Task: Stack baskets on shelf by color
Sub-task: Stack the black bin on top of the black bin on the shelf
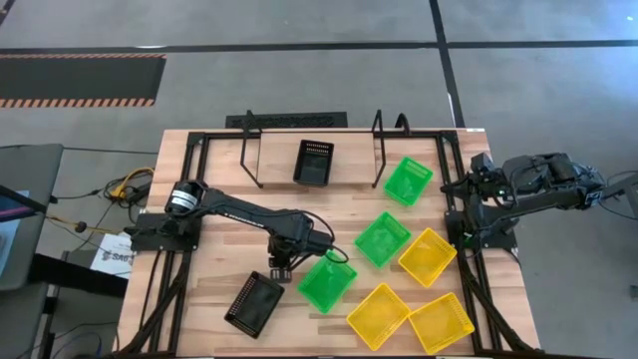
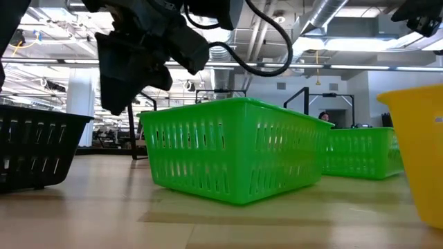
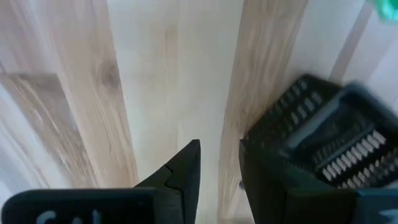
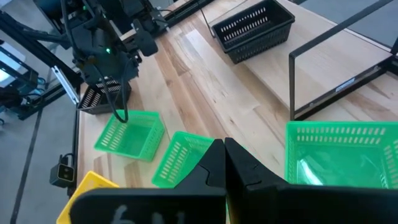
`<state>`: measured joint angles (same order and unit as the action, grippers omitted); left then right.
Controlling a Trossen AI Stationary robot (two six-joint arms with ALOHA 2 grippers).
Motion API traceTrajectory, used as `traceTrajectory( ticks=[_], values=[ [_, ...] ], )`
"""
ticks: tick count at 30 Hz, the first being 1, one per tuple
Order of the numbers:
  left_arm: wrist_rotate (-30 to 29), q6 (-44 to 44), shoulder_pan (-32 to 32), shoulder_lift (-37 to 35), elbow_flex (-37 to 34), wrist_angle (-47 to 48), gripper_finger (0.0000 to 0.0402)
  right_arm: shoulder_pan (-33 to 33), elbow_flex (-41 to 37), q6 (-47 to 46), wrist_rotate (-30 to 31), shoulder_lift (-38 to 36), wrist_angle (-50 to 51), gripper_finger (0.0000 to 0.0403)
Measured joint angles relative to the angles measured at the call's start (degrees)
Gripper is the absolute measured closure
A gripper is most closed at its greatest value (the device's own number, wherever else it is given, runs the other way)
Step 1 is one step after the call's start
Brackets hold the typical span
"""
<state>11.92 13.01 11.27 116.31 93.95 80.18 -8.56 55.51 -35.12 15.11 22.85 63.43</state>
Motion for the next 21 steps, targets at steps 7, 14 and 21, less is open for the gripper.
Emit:
traceTrajectory(
  ticks=[7, 14, 21],
  values=[
    [0.53, -5.58, 0.55, 0.00, 0.00, 9.25, 0.0305, 0.00, 0.00, 0.01, 0.00, 0.00, 0.03, 0.0396],
    [1.07, -7.03, 1.99, 0.02, 0.00, 8.48, 0.0305, 0.00, 0.00, 0.03, -0.02, 0.00, 0.04, 0.0396],
    [2.87, -3.16, 3.53, 0.02, 0.00, 7.27, 0.0305, 0.00, 0.00, 0.15, -0.02, 0.00, 0.03, 0.0396]
  ],
)
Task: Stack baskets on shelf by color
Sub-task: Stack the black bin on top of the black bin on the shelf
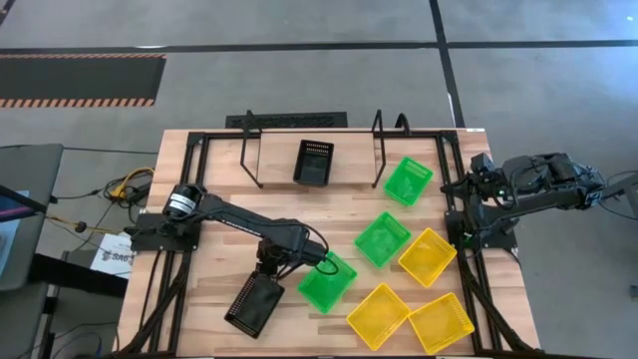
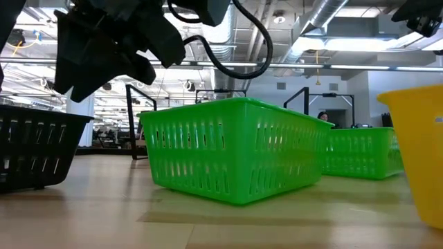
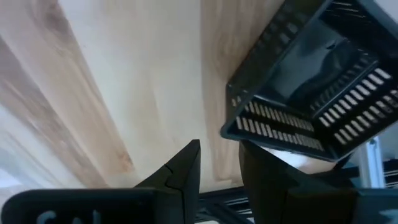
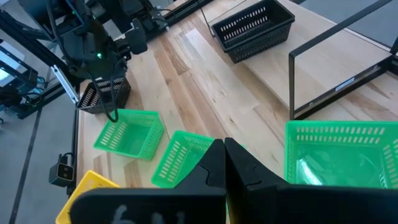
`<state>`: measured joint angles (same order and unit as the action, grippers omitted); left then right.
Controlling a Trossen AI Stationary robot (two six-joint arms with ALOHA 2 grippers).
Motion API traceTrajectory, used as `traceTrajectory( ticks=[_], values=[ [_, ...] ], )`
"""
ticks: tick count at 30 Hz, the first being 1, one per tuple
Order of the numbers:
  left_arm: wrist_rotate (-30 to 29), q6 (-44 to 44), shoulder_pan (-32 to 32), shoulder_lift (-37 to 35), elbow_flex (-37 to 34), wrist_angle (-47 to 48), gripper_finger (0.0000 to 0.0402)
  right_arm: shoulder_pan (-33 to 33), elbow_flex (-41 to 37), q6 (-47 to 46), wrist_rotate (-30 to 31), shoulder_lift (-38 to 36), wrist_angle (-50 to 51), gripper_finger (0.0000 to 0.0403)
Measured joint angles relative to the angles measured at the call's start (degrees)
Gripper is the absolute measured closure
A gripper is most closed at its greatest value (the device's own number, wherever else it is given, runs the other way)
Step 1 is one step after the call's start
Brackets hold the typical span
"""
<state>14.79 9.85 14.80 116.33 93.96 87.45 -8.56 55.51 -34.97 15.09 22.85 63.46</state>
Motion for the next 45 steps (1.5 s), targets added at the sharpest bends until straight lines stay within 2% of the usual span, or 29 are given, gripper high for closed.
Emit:
traceTrajectory(
  ticks=[8, 16, 45],
  values=[
    [1.45, 4.03, 1.89, 0.02, 0.00, -0.26, 0.0305, 0.02, 0.00, 0.03, 0.00, 0.00, 0.88, 0.0396],
    [1.16, 7.63, 2.16, 0.02, 0.00, -4.35, 0.0305, 0.00, 0.02, 0.02, 0.00, 0.00, 1.01, 0.0396],
    [-0.02, 6.35, 2.15, 0.02, 0.00, -5.41, 0.0305, 0.02, 0.02, -0.19, -0.01, 0.00, 0.94, 0.0396]
  ],
)
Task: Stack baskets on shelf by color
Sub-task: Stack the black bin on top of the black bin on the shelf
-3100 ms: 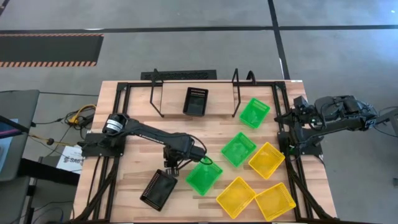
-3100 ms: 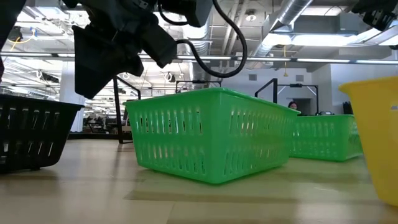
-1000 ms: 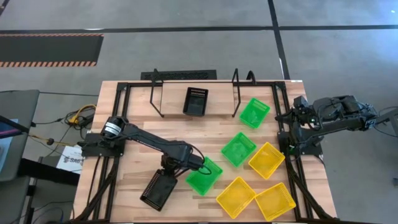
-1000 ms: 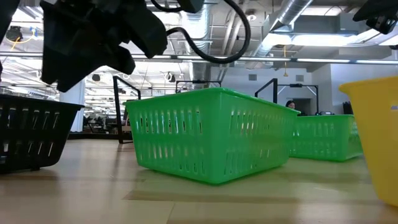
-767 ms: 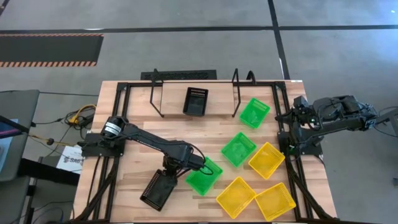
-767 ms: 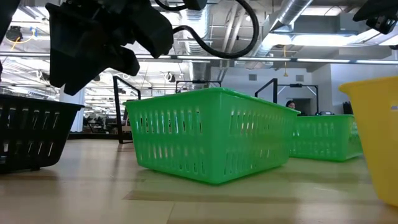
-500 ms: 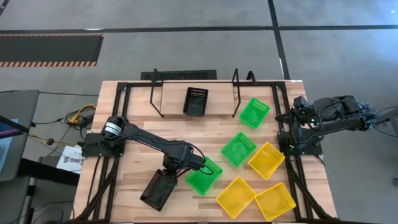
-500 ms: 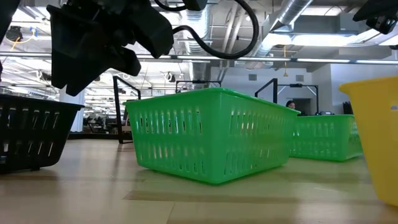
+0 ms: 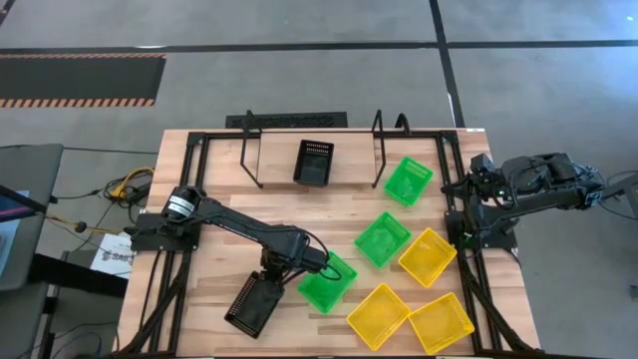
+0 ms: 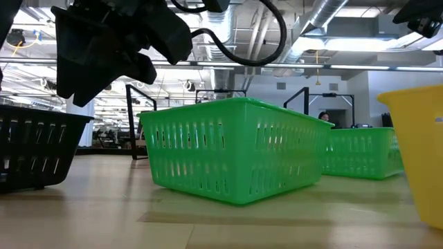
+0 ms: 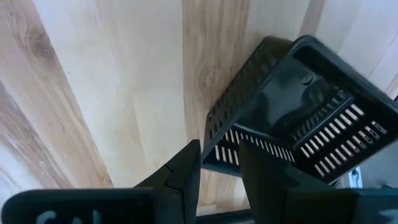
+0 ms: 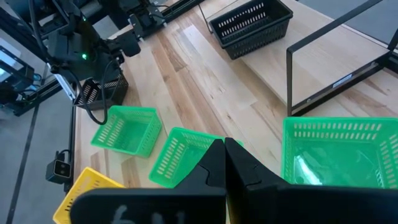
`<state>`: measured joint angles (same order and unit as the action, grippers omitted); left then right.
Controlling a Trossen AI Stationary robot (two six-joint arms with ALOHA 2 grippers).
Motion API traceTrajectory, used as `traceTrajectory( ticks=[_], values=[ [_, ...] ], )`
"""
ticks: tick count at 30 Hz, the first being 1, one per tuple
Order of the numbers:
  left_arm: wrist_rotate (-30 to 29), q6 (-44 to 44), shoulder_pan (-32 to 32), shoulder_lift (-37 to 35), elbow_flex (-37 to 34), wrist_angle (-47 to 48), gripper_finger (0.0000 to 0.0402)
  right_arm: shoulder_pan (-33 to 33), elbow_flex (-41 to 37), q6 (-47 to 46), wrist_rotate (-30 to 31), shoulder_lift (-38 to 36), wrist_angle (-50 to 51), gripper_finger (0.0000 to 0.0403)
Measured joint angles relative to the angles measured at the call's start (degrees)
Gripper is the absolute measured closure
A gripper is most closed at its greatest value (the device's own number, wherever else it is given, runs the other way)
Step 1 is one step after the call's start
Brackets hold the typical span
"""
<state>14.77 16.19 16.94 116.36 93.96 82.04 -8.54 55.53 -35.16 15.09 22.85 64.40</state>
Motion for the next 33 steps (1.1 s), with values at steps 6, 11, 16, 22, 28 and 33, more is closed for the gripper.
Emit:
traceTrajectory(
  ticks=[6, 11, 16, 22, 28, 33],
  values=[
    [2.05, 0.31, -0.22, -0.07, 2.75, 8.36, 0.0324, -0.01, 0.00, -0.39, -0.02, 0.00, 0.00, 0.0396],
    [1.64, 6.28, -0.23, -1.68, 7.12, 7.39, 0.0345, 0.00, 0.00, -0.39, -0.02, -0.02, 0.00, 0.0396],
    [-4.77, 23.95, 0.12, -1.40, 10.64, 7.93, 0.0350, -0.01, 0.00, -0.39, -0.02, -0.02, 0.02, 0.0396],
    [-10.56, 46.04, 3.82, -1.40, 11.99, 7.95, 0.0350, -0.02, 0.00, -0.37, -0.02, -0.02, 0.47, 0.0396],
    [-8.06, 68.81, 9.66, -1.40, 11.99, 7.94, 0.0350, -0.02, 0.00, -0.33, -0.02, -0.02, 3.24, 0.0396],
    [-6.09, 83.84, 14.35, -1.40, 13.21, 7.64, 0.0350, -0.02, 0.00, -0.33, -0.06, -0.02, 4.80, 0.0396]
  ],
)
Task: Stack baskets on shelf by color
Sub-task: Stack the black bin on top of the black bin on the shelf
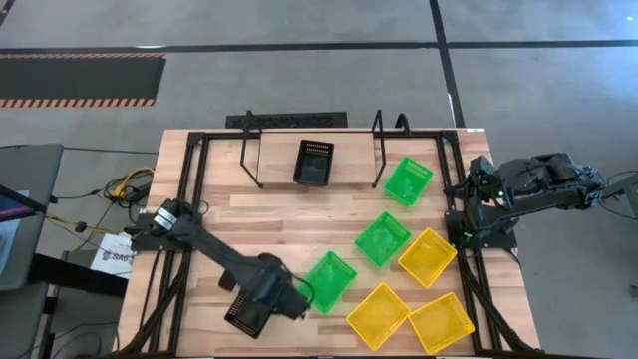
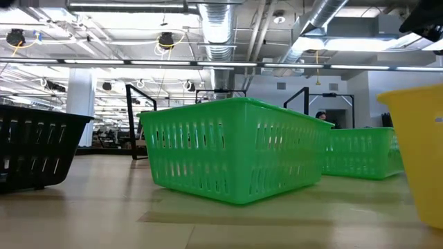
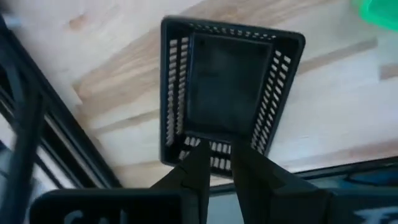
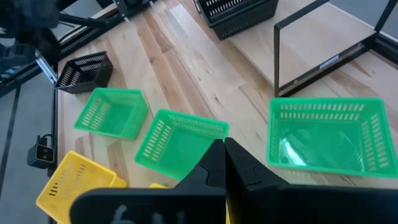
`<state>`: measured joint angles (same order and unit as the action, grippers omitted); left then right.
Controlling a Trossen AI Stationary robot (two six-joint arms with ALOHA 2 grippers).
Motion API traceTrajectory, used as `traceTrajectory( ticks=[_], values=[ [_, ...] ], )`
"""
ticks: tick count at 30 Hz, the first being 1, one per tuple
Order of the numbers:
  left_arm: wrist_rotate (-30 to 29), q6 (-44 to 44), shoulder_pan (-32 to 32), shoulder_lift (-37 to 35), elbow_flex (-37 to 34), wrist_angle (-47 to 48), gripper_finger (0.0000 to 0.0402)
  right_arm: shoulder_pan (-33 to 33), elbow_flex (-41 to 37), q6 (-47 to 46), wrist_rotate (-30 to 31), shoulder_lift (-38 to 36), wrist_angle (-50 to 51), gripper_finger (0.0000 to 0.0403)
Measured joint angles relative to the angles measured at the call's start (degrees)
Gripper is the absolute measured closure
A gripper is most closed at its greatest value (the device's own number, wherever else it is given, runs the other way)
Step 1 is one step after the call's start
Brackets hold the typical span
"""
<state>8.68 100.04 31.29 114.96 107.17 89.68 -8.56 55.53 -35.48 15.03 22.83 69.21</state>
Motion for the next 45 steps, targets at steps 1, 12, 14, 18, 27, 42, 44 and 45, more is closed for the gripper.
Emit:
traceTrajectory(
  ticks=[1, 12, 14, 18, 27, 42, 44, 45],
  values=[
    [-0.76, 2.66, 0.65, 0.00, 0.28, 0.00, 0.0350, 0.00, 0.00, 0.01, -0.02, 0.00, -0.10, 0.0396],
    [-4.53, 12.44, 4.40, 0.52, -3.16, -0.25, 0.0337, 0.00, 0.00, 1.46, -0.13, 0.00, -0.13, 0.0396],
    [-4.57, 11.45, 4.28, 0.59, -5.18, 0.26, 0.0325, 0.00, 0.00, 1.46, -0.15, 0.00, -0.19, 0.0396],
    [-4.41, 9.21, 3.69, 0.59, -9.73, -0.50, 0.0292, 0.00, 0.00, 1.44, -0.17, 0.00, -0.24, 0.0396],
    [1.90, 9.62, 3.10, 0.57, -17.65, -5.99, 0.0236, 0.00, 0.00, 0.27, -0.20, 0.04, -1.20, 0.0396],
    [4.38, 7.51, 3.35, 0.57, -29.26, -27.62, 0.0235, 0.00, 0.00, -0.04, -0.11, 0.02, -3.27, 0.0396],
    [4.91, 7.45, 2.93, 0.50, -29.74, -28.51, 0.0235, 0.00, 0.00, -0.04, -0.11, 0.02, -3.26, 0.0396],
    [5.37, 6.97, 2.73, 0.50, -29.76, -28.66, 0.0239, 0.00, 0.00, -0.04, -0.11, 0.02, -3.27, 0.0396]
  ],
)
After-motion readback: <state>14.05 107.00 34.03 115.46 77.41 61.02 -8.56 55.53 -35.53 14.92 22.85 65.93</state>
